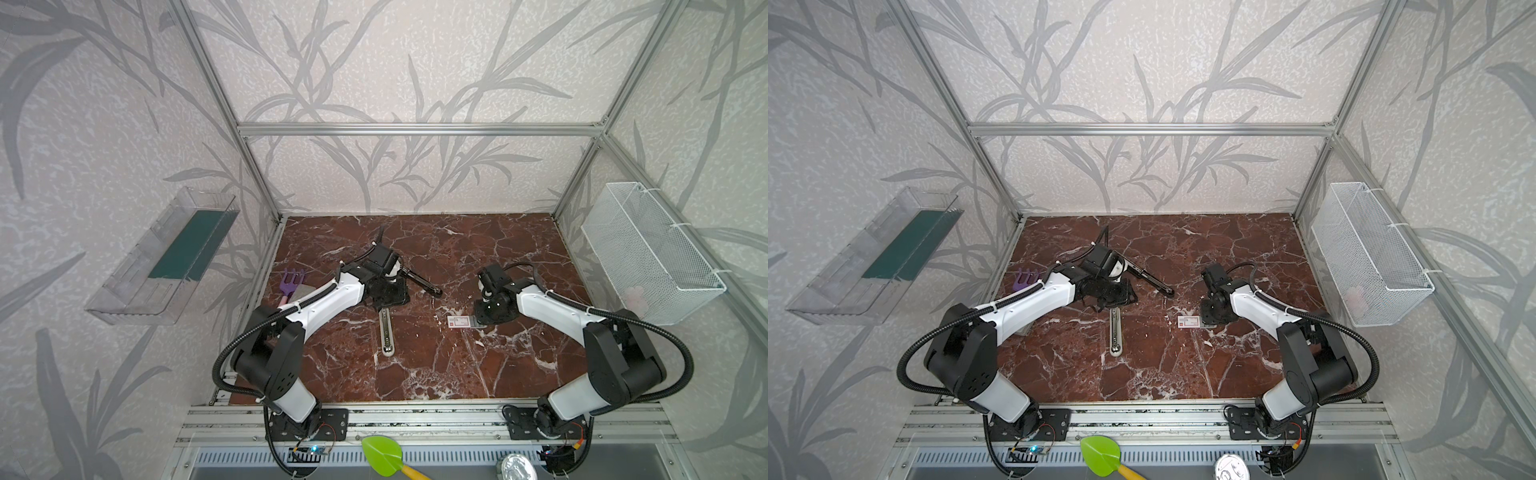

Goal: Load the staples into the stapler

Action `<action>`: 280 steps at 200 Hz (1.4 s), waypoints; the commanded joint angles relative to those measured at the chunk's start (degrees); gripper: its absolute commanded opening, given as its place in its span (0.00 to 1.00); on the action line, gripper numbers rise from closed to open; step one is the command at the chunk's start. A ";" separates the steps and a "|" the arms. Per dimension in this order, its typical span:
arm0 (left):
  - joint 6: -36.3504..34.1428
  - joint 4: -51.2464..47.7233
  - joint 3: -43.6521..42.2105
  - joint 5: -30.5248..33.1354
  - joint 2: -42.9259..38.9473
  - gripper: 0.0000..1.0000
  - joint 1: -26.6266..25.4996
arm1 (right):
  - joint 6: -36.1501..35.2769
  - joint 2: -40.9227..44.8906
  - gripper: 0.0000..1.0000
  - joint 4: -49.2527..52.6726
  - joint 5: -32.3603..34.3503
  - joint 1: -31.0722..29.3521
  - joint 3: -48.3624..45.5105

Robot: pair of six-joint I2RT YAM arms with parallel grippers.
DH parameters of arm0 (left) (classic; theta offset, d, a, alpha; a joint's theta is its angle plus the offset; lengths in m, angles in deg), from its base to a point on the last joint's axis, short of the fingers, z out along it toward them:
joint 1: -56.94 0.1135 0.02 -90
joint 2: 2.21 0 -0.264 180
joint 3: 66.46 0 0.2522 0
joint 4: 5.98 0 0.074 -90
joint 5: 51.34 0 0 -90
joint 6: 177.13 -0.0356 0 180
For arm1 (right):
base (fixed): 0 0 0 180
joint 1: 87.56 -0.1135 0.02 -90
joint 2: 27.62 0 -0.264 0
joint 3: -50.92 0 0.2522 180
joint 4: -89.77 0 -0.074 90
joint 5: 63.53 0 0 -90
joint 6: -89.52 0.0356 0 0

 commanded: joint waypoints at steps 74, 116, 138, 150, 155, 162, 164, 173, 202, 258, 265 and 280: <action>0.64 0.34 -0.52 -0.26 0.25 0.31 -0.13 | 0.11 -4.18 0.07 -0.85 0.14 0.32 -1.13; 0.80 0.59 -0.26 -0.21 -0.33 0.31 -0.17 | -0.60 -2.67 0.00 0.45 0.27 0.31 -0.37; 0.91 1.32 0.40 -0.99 -0.60 0.31 -0.18 | -0.95 0.53 0.00 1.87 0.47 0.31 0.32; 0.90 2.20 0.53 -1.55 -1.06 0.32 -0.17 | -1.13 2.50 0.00 2.63 0.40 0.36 0.68; 0.97 2.62 0.53 -1.77 -1.26 0.32 -0.13 | -1.27 3.39 0.00 2.90 0.03 0.39 0.87; 0.90 3.18 0.53 -2.28 -1.56 0.32 -0.11 | -1.54 4.64 0.00 3.00 -0.69 0.53 1.11; 0.84 3.36 0.60 -2.41 -1.67 0.32 -0.09 | -1.74 5.03 0.00 3.01 -1.07 0.49 1.14; 0.60 3.87 0.79 -3.28 -1.98 0.32 0.02 | -2.43 6.44 0.00 3.19 -2.42 0.55 1.62; 1.31 7.32 -0.04 -6.31 -3.82 0.32 0.71 | -3.65 9.80 0.00 3.02 -7.40 0.53 3.27; 1.36 8.46 -2.40 -6.35 -4.41 0.32 1.58 | -4.56 5.64 0.00 1.20 -6.73 2.07 1.93; 1.26 8.45 -2.62 -6.32 -4.47 0.32 1.58 | -4.24 5.54 0.00 -0.14 -6.72 2.07 0.97; 1.26 8.42 -3.04 -6.20 -4.56 0.32 1.58 | -4.16 4.87 0.00 -1.78 -6.42 2.07 -0.45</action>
